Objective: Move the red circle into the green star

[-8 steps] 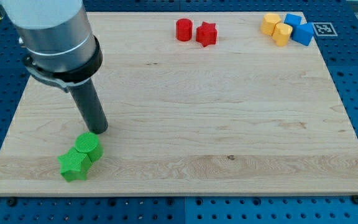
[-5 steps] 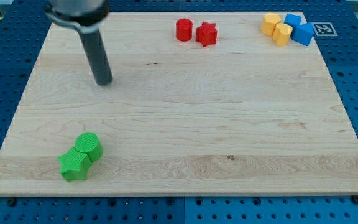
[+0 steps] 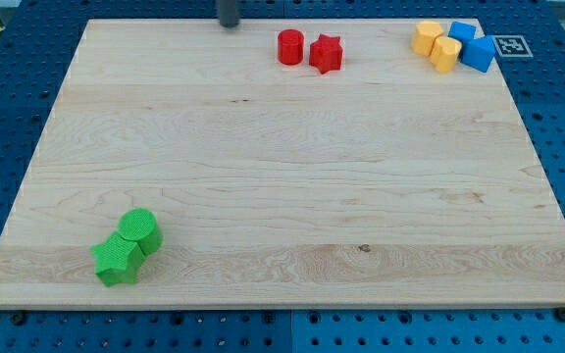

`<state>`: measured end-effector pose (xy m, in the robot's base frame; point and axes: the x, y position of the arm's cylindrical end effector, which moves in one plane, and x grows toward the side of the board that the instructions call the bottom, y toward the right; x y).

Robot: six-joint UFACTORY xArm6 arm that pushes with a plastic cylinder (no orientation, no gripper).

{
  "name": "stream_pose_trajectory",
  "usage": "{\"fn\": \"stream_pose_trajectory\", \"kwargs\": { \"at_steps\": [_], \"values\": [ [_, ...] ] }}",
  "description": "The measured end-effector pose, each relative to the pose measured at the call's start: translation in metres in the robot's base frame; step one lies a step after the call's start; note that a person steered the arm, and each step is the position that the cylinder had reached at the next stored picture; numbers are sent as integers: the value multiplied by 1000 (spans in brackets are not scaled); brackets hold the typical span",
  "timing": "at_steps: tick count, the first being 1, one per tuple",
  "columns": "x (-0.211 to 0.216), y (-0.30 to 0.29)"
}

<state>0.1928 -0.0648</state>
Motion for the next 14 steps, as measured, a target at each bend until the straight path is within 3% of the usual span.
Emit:
{"fn": "stream_pose_trajectory", "kwargs": {
  "at_steps": [1, 3, 4, 6, 7, 8, 9, 12, 13, 14],
  "values": [
    [12, 50],
    [127, 56],
    [125, 56],
    [68, 82],
    [113, 122],
    [186, 139],
    [211, 139],
    [117, 129],
    [126, 97],
    [184, 68]
  ]
}}
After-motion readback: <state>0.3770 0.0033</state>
